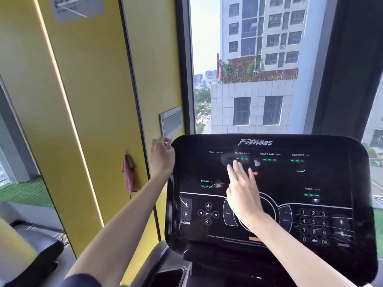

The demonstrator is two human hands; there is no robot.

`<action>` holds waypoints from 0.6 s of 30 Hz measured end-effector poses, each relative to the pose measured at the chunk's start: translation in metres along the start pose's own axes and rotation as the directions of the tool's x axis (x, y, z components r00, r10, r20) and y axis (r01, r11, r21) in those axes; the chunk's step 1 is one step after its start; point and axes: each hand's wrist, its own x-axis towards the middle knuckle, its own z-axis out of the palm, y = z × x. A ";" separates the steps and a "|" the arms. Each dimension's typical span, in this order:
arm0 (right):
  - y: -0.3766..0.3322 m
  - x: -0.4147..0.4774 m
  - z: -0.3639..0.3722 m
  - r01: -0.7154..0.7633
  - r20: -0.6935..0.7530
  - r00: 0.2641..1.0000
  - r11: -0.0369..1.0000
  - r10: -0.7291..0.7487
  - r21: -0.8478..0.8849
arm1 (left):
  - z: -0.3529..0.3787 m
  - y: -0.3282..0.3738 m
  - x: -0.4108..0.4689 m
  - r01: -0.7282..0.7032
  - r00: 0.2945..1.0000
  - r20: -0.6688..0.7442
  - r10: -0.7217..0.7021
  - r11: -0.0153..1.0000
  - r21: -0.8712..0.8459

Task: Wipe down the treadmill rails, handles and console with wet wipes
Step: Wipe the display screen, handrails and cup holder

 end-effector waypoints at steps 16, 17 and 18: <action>0.018 0.001 -0.001 0.101 0.055 0.993 0.995 -0.102 0.020 | 0.031 0.018 -0.079 -0.360 0.818 0.366 0.444 0.891 -0.275; 0.020 0.001 -0.002 0.104 0.064 0.992 0.994 -0.105 0.029 | 0.021 0.015 -0.075 -0.312 0.884 0.274 0.380 0.914 -0.259; 0.020 0.002 -0.003 0.104 0.077 0.991 0.994 -0.106 0.037 | 0.010 0.013 -0.069 -0.235 0.944 0.172 0.282 0.939 -0.252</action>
